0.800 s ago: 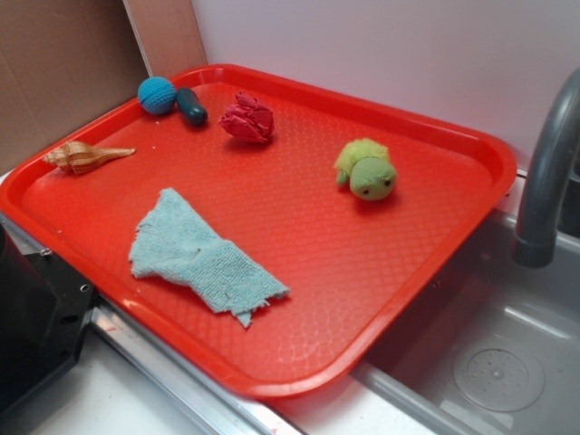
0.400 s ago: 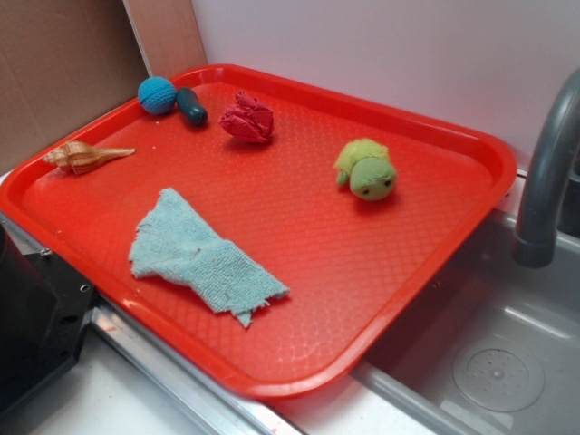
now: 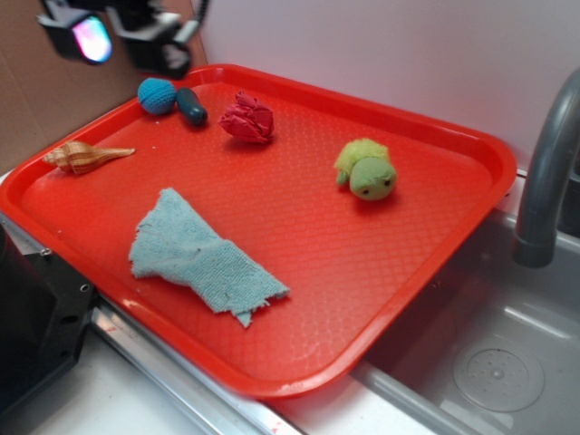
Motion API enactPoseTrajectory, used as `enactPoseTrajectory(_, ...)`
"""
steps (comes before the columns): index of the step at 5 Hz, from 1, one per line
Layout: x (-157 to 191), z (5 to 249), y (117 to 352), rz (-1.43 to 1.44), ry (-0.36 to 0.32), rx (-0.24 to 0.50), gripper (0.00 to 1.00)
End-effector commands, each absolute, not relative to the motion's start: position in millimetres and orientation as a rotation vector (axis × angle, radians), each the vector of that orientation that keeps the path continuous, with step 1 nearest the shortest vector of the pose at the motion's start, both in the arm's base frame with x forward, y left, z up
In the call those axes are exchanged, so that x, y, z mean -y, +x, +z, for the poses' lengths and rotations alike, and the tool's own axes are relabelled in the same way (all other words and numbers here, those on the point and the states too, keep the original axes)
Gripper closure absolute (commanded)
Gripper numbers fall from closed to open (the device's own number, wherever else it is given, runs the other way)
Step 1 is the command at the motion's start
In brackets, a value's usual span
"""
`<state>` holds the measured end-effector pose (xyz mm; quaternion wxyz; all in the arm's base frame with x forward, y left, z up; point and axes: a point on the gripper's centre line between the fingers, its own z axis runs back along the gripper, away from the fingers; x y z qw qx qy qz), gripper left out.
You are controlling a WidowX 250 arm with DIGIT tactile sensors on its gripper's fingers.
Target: Grab the green animal.
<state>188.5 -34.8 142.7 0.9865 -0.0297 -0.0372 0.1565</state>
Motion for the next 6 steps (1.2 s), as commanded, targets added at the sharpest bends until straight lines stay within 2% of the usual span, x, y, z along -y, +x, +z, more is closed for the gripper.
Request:
enactPoseTrajectory(1, 71.7, 128.5, 244.1, 0.354, -0.179, 0.063, 0.0)
enactPoseTrajectory(4, 71.7, 128.5, 244.1, 0.354, -0.179, 0.063, 0.0)
enactPoseTrajectory(5, 95.3, 100.7, 287.7, 0.355, -0.129, 0.001, 0.0)
enactPoseTrajectory(6, 107.6, 81.6, 316.5, 0.391, -0.117, -0.003, 0.0)
